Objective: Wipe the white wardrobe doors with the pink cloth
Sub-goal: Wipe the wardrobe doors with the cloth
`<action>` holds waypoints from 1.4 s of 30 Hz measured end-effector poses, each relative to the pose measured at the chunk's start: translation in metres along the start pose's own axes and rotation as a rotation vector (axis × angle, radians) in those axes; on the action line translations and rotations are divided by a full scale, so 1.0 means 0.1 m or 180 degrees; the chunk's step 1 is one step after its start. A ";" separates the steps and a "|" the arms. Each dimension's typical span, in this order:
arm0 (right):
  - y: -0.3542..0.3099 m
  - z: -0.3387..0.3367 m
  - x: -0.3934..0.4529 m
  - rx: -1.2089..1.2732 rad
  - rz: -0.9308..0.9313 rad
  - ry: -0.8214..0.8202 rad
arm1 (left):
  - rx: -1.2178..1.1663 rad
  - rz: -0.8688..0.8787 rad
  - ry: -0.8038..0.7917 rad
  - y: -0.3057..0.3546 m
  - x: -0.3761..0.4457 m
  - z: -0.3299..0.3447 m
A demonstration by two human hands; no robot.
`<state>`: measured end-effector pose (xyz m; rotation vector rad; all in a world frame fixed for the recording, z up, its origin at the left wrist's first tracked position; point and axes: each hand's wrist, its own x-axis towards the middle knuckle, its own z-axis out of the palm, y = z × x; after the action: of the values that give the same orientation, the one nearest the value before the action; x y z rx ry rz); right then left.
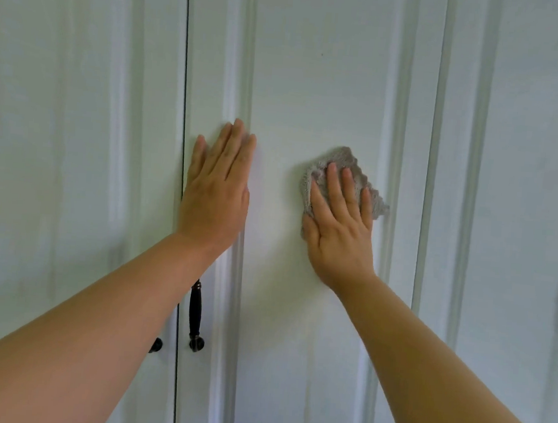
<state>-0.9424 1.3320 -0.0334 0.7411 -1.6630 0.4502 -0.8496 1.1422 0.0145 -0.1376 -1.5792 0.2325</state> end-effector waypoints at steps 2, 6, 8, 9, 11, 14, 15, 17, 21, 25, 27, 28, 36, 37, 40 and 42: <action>-0.18 0.05 0.11 0.0092 0.0638 0.0229 | 0.0075 0.0028 0.0097 -0.02 -0.03 0.03; -0.49 0.16 -0.31 0.0076 0.0406 0.0027 | 0.0150 0.0028 0.0038 -0.03 -0.05 0.05; -0.29 0.12 -0.58 -0.0011 -0.0288 -0.0187 | 0.0149 -0.0009 0.0017 -0.01 -0.06 0.07; -0.14 0.09 -0.60 -0.0027 -0.0392 -0.0219 | 0.0157 -0.0045 0.0042 0.00 -0.06 0.07; 0.08 0.01 -0.45 -0.0029 -0.0086 -0.0197 | 0.0140 -0.0155 0.0099 0.06 -0.08 0.09; 0.17 -0.08 -0.05 0.0302 0.0701 -0.0023 | 0.0096 -0.0264 0.0115 0.11 -0.09 0.11; 0.14 -0.07 0.03 0.0357 0.0855 0.0047 | 0.0104 -0.0266 0.0111 0.11 -0.09 0.12; 0.06 -0.01 0.01 0.0332 0.1068 0.0154 | 0.0117 -0.0259 0.0119 0.09 -0.09 0.12; 0.00 0.09 -0.71 0.0246 0.0891 0.0059 | 0.0105 -0.0236 0.0171 0.06 -0.09 0.13; 0.14 0.05 -0.85 0.0387 0.0672 -0.0037 | 0.0118 -0.0264 0.0187 0.06 -0.08 0.13; 0.14 -0.02 -0.49 0.0440 0.0799 -0.0049 | 0.0099 -0.0276 0.0175 0.07 -0.08 0.12; 0.13 -0.06 -0.27 0.0445 0.0865 -0.0020 | 0.0093 -0.0281 0.0178 0.07 -0.07 0.12; 0.00 0.06 -0.61 0.0280 0.0994 0.0104 | 0.0051 -0.0290 0.0155 0.07 -0.08 0.11; 0.00 0.09 -0.84 0.0276 0.0960 0.0020 | 0.0042 -0.0287 0.0156 0.06 -0.08 0.11; 0.07 0.07 -1.00 0.0364 0.0836 -0.0162 | 0.0024 -0.0311 0.0143 0.07 -0.07 0.11; 0.11 0.00 -0.69 0.0377 0.0809 -0.0165 | -0.0009 -0.0336 0.0128 0.08 -0.07 0.11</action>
<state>-0.9430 1.3551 -0.0994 0.6338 -1.7996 0.7193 -0.8610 1.1480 0.0056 -0.0606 -1.5419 0.1440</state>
